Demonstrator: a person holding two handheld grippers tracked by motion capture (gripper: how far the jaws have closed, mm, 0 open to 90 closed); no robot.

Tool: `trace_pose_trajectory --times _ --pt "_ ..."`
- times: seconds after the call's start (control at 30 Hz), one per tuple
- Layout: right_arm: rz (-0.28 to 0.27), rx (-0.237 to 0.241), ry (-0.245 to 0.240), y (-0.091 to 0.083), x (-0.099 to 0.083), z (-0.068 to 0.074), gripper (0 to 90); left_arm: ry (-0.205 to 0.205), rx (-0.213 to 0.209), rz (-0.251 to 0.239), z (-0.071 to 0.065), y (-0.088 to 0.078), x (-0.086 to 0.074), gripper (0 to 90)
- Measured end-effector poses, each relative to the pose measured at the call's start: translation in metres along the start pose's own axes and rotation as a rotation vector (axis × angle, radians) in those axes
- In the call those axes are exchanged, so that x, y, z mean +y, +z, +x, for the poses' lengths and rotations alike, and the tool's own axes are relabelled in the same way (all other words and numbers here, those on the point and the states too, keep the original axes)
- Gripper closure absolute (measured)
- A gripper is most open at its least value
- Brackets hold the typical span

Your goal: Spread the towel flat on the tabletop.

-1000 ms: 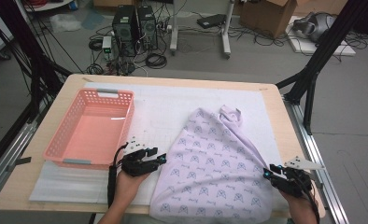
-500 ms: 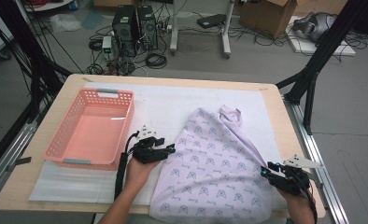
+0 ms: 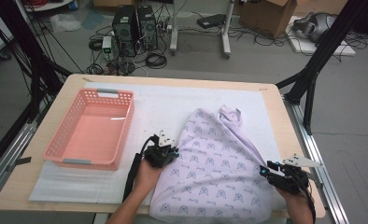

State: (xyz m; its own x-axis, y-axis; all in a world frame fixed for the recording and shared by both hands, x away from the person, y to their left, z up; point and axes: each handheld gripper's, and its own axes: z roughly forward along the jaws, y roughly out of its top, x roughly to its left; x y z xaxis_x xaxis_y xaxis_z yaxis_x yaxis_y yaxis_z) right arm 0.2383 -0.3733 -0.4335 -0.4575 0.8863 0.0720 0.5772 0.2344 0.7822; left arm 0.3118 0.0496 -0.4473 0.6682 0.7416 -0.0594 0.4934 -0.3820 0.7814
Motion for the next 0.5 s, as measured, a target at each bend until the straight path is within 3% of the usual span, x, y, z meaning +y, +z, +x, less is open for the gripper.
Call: trace_pose_trajectory --times 0.13,0.27,0.37,0.5 --pt "0.007 0.003 0.006 0.003 0.001 0.002 57.8 -0.059 -0.032 -0.040 0.008 -0.021 -0.018 85.9" --pt "0.009 0.006 0.003 0.007 0.004 0.004 57.8 -0.095 -0.034 -0.073 0.015 -0.045 -0.033 85.9" --pt "0.001 0.016 0.000 0.014 0.012 0.006 56.1 -0.102 -0.035 -0.102 0.015 -0.059 -0.037 85.8" --pt "-0.001 0.017 -0.007 0.033 0.028 0.010 50.6 -0.104 -0.048 -0.114 0.013 -0.064 -0.042 84.7"
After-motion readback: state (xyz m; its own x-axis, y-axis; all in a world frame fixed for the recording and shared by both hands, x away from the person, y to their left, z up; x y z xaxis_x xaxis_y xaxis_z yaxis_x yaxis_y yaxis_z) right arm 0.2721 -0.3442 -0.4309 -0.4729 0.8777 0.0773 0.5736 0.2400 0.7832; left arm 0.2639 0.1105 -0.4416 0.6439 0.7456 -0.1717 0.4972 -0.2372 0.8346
